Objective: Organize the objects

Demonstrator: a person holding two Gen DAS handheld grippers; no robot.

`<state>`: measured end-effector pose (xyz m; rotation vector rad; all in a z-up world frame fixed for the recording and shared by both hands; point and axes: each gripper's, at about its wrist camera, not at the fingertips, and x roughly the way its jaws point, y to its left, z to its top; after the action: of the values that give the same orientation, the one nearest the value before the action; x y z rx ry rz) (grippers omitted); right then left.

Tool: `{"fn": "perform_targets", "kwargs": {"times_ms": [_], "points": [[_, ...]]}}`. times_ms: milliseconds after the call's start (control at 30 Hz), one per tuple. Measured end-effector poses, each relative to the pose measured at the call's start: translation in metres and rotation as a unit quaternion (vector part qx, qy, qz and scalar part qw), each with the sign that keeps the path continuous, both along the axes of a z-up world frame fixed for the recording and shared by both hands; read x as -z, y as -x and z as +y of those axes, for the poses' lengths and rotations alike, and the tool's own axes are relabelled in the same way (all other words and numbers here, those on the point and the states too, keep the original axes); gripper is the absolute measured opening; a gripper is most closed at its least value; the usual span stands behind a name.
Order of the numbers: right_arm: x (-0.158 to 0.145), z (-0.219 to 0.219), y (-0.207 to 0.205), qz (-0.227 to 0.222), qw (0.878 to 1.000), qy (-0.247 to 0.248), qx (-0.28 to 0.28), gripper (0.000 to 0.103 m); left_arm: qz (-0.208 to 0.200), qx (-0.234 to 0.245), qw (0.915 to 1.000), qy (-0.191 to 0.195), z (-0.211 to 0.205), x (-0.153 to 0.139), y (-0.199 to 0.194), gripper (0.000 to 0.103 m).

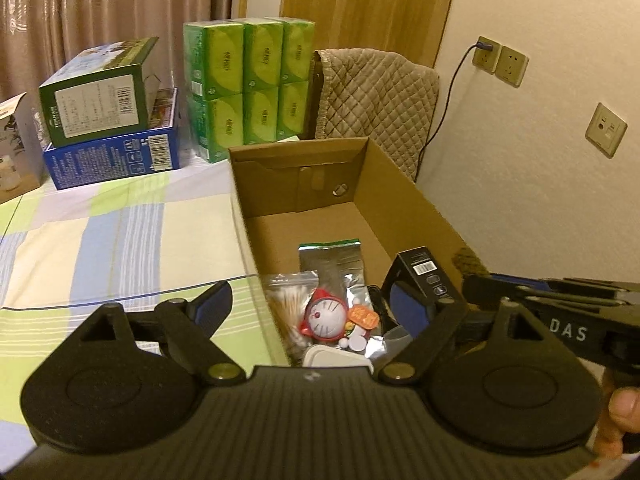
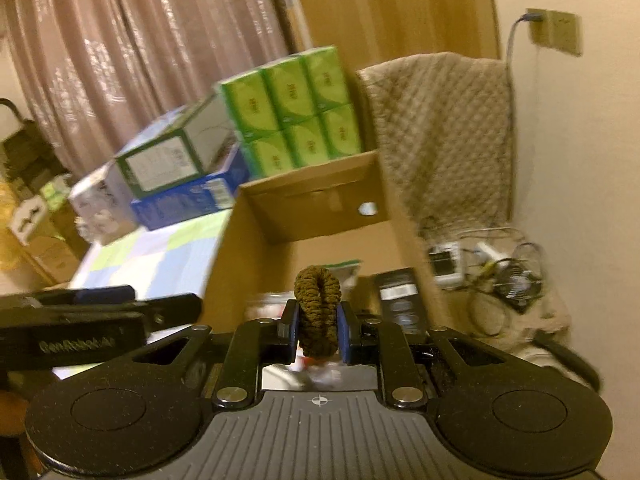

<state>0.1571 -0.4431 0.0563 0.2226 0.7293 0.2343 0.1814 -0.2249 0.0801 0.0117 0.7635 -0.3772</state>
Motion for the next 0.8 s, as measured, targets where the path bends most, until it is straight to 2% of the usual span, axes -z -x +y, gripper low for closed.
{"fn": "perform_targets", "kwargs": {"times_ms": [67, 133, 233, 533, 800], "points": [[0.002, 0.003, -0.005, 0.007, 1.0, -0.019, -0.009, 0.051, 0.0, -0.004, 1.0, -0.001, 0.003, 0.0, 0.001, 0.086], [0.0, 0.002, -0.009, 0.004, 1.0, -0.023, 0.005, 0.059, -0.001, -0.008, 1.0, -0.001, 0.007, 0.001, 0.003, 0.088], [-0.003, -0.001, -0.009, -0.002, 0.999, -0.036, 0.008, 0.059, -0.002, -0.012, 0.9999, -0.006, 0.013, 0.001, 0.007, 0.089], [-0.013, -0.007, 0.022, -0.011, 0.999, 0.016, 0.034, 0.059, -0.013, -0.031, 0.9994, -0.002, 0.03, -0.005, 0.036, 0.102], [-0.021, 0.001, 0.064, -0.012, 0.998, 0.052, 0.019, 0.06, -0.025, -0.049, 0.9985, 0.002, 0.033, -0.007, 0.076, 0.102]]}}
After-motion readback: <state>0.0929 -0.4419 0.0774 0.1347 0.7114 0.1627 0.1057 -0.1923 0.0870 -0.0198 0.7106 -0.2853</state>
